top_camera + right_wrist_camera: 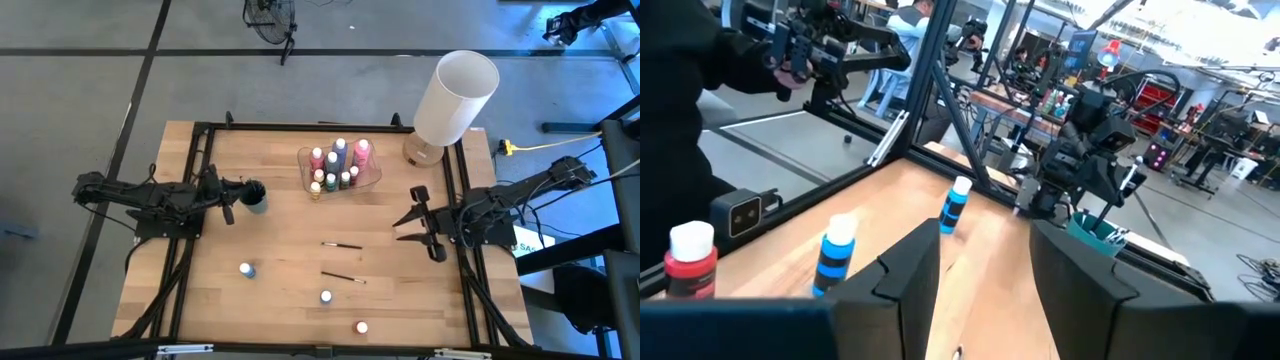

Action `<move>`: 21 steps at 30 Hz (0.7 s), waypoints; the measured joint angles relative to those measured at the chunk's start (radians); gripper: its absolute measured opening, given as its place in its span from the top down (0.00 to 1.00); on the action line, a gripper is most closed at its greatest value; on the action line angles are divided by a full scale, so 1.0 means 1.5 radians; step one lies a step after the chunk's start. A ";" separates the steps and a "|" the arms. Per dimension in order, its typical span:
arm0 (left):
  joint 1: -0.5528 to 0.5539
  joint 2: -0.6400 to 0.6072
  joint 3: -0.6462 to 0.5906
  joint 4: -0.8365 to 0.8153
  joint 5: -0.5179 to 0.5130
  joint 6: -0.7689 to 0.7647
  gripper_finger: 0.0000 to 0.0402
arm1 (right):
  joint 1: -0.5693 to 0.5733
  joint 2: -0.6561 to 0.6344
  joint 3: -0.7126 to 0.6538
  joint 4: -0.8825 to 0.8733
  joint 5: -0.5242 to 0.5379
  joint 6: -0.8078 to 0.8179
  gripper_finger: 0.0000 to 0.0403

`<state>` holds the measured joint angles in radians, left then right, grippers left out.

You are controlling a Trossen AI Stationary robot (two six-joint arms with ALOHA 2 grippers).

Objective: Pick & Place Paint Supplies
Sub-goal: Put the black paint brush into the green cup

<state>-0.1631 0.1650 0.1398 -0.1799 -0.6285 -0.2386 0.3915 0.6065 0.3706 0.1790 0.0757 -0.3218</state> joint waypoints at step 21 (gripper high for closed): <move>0.002 0.000 0.000 -0.050 0.000 0.007 0.87 | -0.022 0.016 0.000 0.008 -0.001 0.018 0.61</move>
<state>-0.1600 0.1650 0.1394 -0.2554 -0.6280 -0.2284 0.3584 0.6304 0.3706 0.1909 0.0746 -0.2949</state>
